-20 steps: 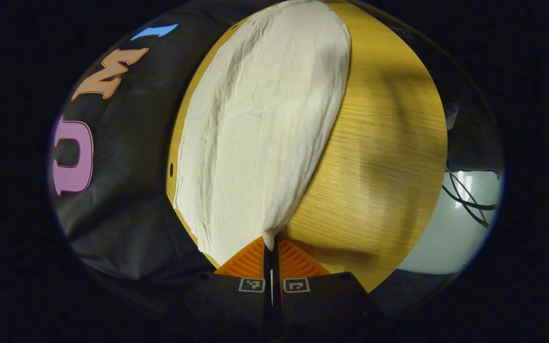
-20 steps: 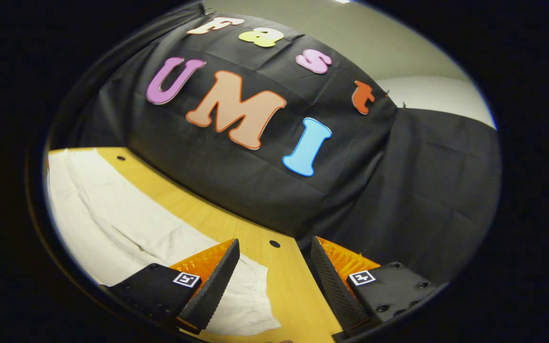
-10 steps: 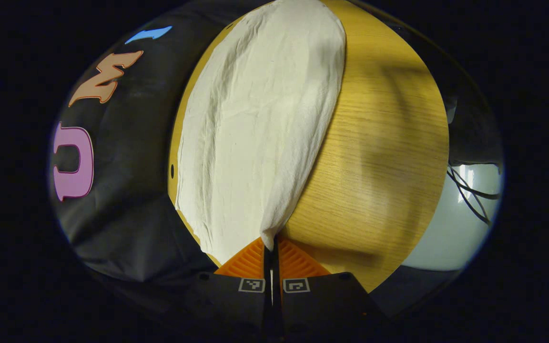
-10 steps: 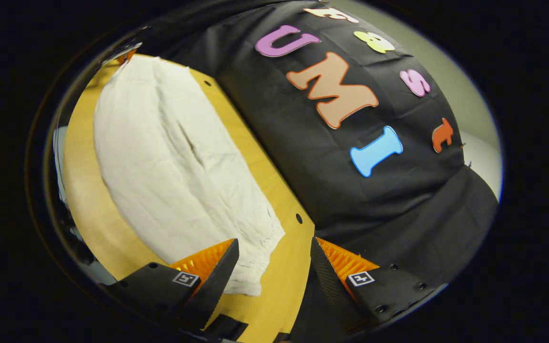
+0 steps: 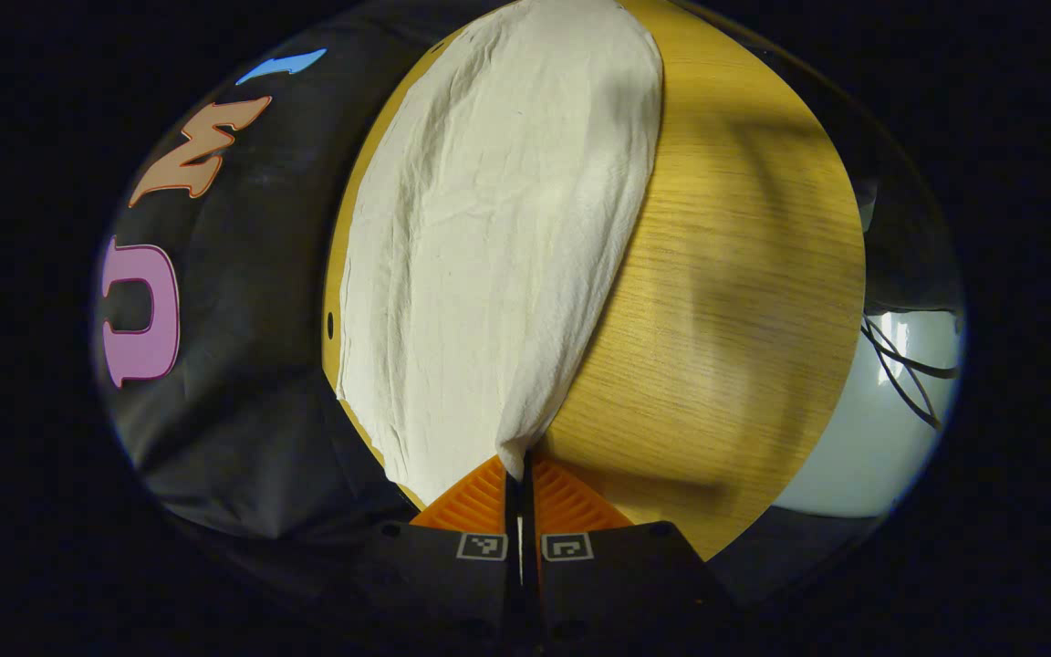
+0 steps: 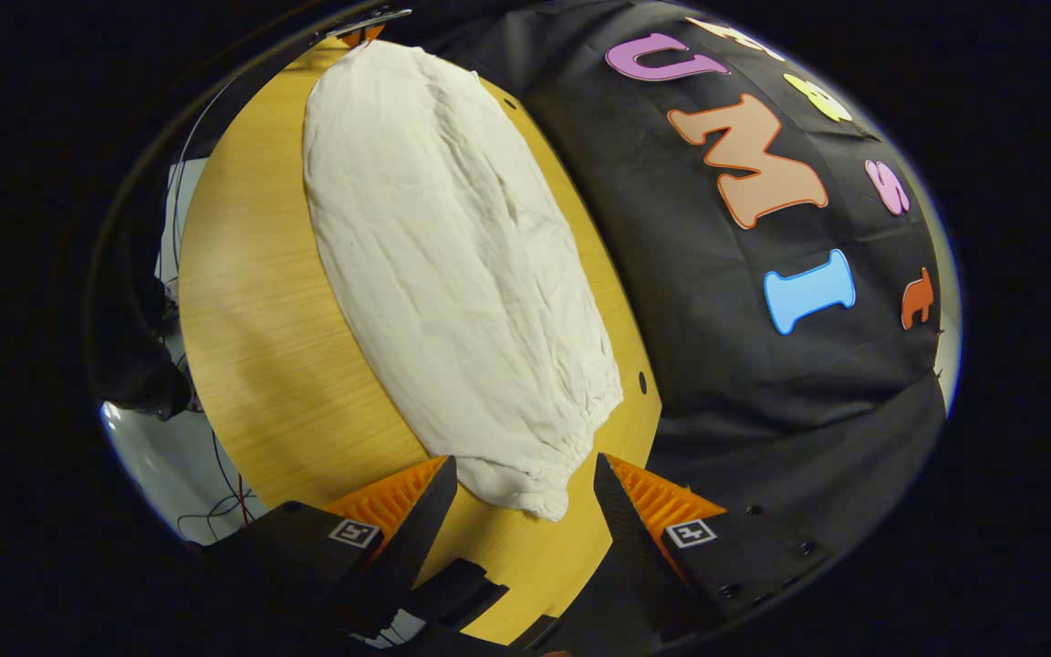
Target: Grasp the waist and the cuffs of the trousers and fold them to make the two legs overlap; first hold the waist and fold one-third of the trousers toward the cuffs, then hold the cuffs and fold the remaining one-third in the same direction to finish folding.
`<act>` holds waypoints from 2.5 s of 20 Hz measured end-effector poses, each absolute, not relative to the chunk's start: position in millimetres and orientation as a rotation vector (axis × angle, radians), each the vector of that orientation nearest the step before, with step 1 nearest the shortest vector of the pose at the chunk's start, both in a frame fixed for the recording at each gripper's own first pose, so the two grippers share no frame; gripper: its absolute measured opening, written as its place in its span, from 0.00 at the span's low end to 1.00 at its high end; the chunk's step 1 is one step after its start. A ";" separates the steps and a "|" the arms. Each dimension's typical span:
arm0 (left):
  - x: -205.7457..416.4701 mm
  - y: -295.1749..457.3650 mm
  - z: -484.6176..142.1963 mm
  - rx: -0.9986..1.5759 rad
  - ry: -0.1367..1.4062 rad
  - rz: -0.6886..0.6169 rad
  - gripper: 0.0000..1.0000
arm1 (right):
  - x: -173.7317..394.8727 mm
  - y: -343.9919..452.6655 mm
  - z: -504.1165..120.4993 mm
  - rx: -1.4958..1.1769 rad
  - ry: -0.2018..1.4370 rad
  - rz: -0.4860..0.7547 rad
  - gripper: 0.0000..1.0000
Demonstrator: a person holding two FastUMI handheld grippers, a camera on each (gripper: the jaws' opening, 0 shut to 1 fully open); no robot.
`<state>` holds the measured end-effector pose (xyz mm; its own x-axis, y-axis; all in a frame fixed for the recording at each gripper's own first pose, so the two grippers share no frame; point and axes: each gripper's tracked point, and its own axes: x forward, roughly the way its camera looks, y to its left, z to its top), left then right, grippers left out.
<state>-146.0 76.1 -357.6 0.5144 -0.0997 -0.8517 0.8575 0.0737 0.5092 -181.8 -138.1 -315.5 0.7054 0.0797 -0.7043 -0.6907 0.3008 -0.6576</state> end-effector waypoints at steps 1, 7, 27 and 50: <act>-146.5 75.6 -357.8 1.302 0.750 -0.828 0.00 | -184.6 -140.7 -321.7 -1.169 0.648 0.574 0.98; -146.0 75.8 -357.3 1.299 0.769 -0.816 0.00 | -177.8 -134.3 -335.4 -1.224 0.624 0.633 0.94; -104.7 78.8 -322.4 1.208 0.815 -0.626 0.00 | -135.4 -127.4 -326.2 -1.119 0.594 0.569 0.10; 87.1 55.4 -230.9 1.013 0.608 -0.324 0.00 | 36.7 -100.9 -257.6 -0.958 0.431 0.279 0.10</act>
